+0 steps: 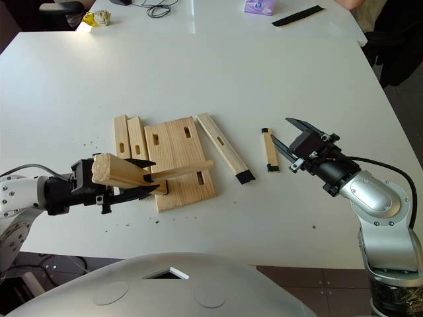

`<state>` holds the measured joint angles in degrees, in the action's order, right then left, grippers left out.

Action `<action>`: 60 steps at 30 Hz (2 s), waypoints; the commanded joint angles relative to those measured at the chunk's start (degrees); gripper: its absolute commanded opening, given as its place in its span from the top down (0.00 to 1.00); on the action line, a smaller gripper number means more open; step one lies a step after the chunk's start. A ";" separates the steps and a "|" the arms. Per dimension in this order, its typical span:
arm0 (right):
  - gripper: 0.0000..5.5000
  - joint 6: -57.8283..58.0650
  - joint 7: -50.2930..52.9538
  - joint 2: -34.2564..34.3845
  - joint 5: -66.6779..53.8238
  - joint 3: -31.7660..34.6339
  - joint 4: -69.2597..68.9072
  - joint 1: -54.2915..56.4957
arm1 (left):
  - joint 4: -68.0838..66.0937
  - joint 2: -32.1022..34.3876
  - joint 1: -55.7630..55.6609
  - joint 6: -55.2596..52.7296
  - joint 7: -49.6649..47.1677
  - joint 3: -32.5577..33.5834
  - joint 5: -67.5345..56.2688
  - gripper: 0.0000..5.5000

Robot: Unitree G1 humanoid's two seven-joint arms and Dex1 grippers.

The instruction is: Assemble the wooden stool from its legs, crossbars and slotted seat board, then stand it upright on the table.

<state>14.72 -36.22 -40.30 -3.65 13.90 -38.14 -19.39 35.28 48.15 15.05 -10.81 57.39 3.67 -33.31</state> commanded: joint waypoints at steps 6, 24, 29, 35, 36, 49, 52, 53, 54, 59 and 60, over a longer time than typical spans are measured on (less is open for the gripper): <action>0.58 0.94 1.66 0.96 1.24 -1.60 -0.03 1.74 | -12.11 1.77 -10.52 -4.12 0.83 -3.42 3.67 0.63; 0.58 0.27 1.30 0.69 1.78 -2.74 1.93 4.00 | -16.75 1.93 -9.06 8.59 12.43 -4.35 4.37 0.63; 0.58 0.42 1.51 0.92 1.82 -2.84 1.64 3.83 | -18.40 2.52 -11.10 12.87 17.06 -5.77 5.06 0.63; 0.58 0.27 1.66 1.16 1.91 -3.01 1.86 4.01 | -17.15 2.55 -12.50 11.36 18.01 -6.44 2.68 0.63; 0.58 0.26 1.64 1.16 1.91 -2.99 1.89 4.05 | -16.61 2.59 -12.57 10.72 17.84 -6.36 2.11 0.63; 0.58 -0.64 0.88 0.70 2.96 -6.38 3.81 6.72 | -20.12 -1.12 -13.02 3.58 12.85 -8.92 2.99 0.63; 0.58 -0.85 0.46 0.32 2.88 -6.61 4.35 7.32 | -21.11 -1.86 -12.47 5.53 11.83 -9.74 5.39 0.63; 0.58 -0.88 0.36 0.25 2.88 -6.70 4.47 7.48 | -21.68 -2.09 -12.53 6.59 11.42 -9.95 6.41 0.63; 0.58 -0.96 0.24 0.17 2.86 -6.80 4.58 7.63 | -22.14 -2.29 -12.49 7.38 10.96 -10.14 7.22 0.63; 0.58 -1.13 -0.01 0.09 2.83 -7.49 4.75 8.25 | -23.52 -3.66 -12.32 7.79 10.26 -11.19 8.94 0.47; 0.58 -1.13 -0.02 0.12 2.81 -7.59 4.75 8.34 | -24.10 -4.22 -12.43 8.09 9.93 -11.36 9.62 0.45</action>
<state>13.80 -35.83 -39.63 -1.10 6.71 -33.46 -11.91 12.25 44.60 2.88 -2.95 67.64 -7.02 -25.76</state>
